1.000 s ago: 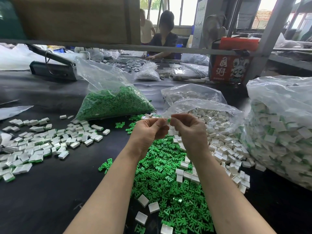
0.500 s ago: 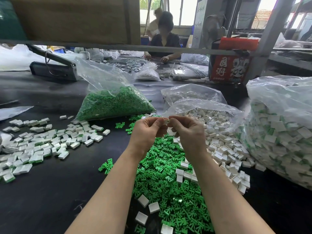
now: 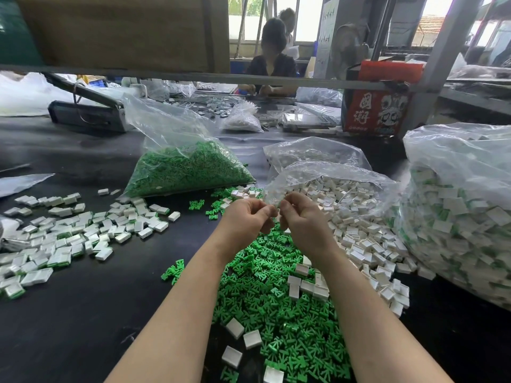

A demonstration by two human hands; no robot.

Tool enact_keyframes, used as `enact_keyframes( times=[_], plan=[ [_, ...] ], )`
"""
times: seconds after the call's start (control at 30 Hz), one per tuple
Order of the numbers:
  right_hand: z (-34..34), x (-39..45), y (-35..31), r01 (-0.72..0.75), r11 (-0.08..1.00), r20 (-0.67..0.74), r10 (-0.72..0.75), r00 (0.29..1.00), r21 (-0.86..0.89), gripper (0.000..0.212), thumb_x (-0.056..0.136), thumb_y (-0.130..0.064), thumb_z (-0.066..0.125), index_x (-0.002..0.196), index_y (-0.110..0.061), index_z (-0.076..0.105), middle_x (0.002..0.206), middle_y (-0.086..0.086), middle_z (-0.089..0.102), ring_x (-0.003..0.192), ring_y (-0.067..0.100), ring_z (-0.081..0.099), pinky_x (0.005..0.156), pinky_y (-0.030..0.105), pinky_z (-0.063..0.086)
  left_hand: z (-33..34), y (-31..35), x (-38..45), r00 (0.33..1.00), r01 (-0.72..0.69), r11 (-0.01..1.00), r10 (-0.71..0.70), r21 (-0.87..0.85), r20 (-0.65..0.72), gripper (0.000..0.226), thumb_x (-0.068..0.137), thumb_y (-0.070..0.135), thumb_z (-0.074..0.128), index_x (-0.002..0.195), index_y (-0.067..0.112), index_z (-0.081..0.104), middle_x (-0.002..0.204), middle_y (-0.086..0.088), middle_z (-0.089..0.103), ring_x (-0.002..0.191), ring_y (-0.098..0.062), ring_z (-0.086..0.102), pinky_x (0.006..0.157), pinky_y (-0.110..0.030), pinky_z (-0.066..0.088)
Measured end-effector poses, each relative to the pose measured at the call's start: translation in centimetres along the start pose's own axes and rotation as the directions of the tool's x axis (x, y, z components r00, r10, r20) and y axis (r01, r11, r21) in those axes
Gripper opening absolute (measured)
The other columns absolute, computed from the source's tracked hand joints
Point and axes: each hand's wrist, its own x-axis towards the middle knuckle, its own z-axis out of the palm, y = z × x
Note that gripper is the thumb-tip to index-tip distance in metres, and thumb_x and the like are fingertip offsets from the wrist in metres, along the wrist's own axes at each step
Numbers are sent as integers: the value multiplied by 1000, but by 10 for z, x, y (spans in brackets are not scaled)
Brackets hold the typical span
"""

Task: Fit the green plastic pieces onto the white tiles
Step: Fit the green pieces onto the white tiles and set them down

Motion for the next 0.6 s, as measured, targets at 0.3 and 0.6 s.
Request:
enact_keyframes(
  times=[0.3, 0.6],
  plan=[
    [6, -1, -3, -20, 998, 28, 18, 999, 63, 30, 100, -12, 48, 70, -14, 52, 58, 1, 52, 55, 16, 45, 57, 35, 36, -1, -2, -6, 979, 60, 993, -39, -100, 198, 35, 106, 24, 35, 76, 11, 47, 60, -2, 46, 47, -9, 38, 44, -17, 31],
    [3, -2, -2, 57, 975, 61, -45, 997, -215, 38, 102, -19, 45, 64, -18, 49, 58, -3, 48, 54, 15, 43, 57, 33, 36, 2, -3, -6, 975, 4, 998, 10, -62, 222, 33, 106, 16, 31, 76, 15, 44, 62, 3, 38, 50, -4, 33, 47, -16, 27]
  ],
)
